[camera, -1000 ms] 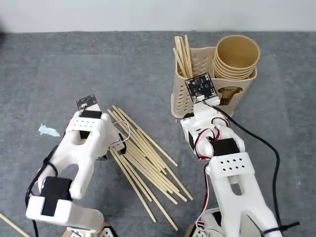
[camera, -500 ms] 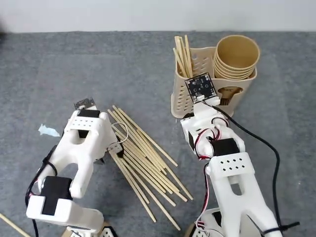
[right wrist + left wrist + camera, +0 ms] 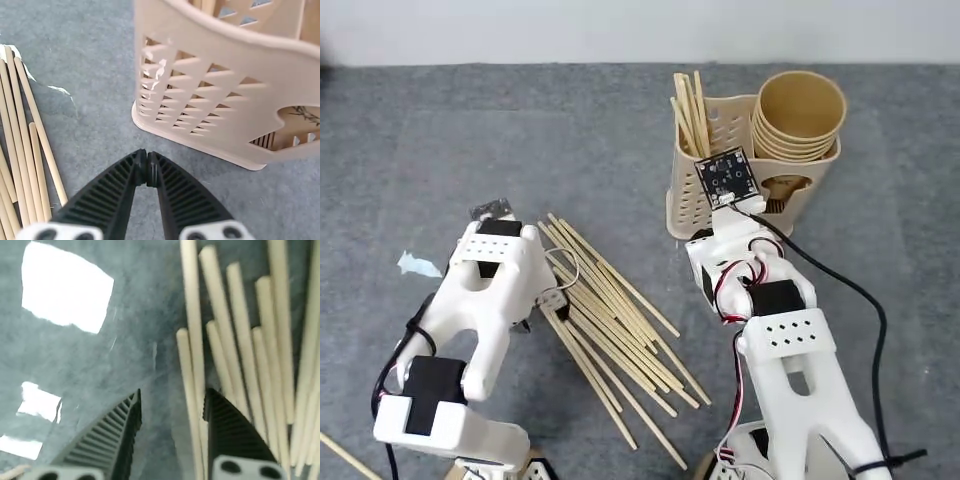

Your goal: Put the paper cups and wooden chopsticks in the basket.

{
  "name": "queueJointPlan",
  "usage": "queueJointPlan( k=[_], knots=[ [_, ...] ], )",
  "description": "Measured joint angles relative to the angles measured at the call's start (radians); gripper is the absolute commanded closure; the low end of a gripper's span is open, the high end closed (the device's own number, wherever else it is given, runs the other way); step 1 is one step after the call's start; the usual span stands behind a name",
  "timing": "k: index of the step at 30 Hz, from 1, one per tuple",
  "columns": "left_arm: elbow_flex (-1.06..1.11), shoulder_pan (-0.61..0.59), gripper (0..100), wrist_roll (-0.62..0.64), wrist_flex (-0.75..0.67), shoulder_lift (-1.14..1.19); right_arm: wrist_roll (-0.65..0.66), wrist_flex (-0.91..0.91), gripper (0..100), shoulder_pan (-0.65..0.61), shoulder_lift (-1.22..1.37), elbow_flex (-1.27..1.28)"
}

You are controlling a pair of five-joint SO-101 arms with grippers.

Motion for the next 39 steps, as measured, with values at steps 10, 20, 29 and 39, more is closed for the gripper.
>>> queueJointPlan(
  k=[10, 20, 29, 39],
  knots=[
    [0.015, 0.0, 80, 0.02, -0.092, 0.0, 0.0, 0.0, 98.7, 0.0, 0.0, 0.0],
    [0.084, -0.005, 80, 0.023, -0.098, -0.005, 0.0, 0.0, 98.7, 0.0, 0.0, 0.0],
    [0.097, -0.003, 86, 0.026, -0.103, -0.009, 0.0, 0.0, 98.7, 0.0, 0.0, 0.0],
    [0.11, 0.009, 98, 0.057, -0.18, -0.011, 0.0, 0.0, 98.7, 0.0, 0.0, 0.0]
  ],
)
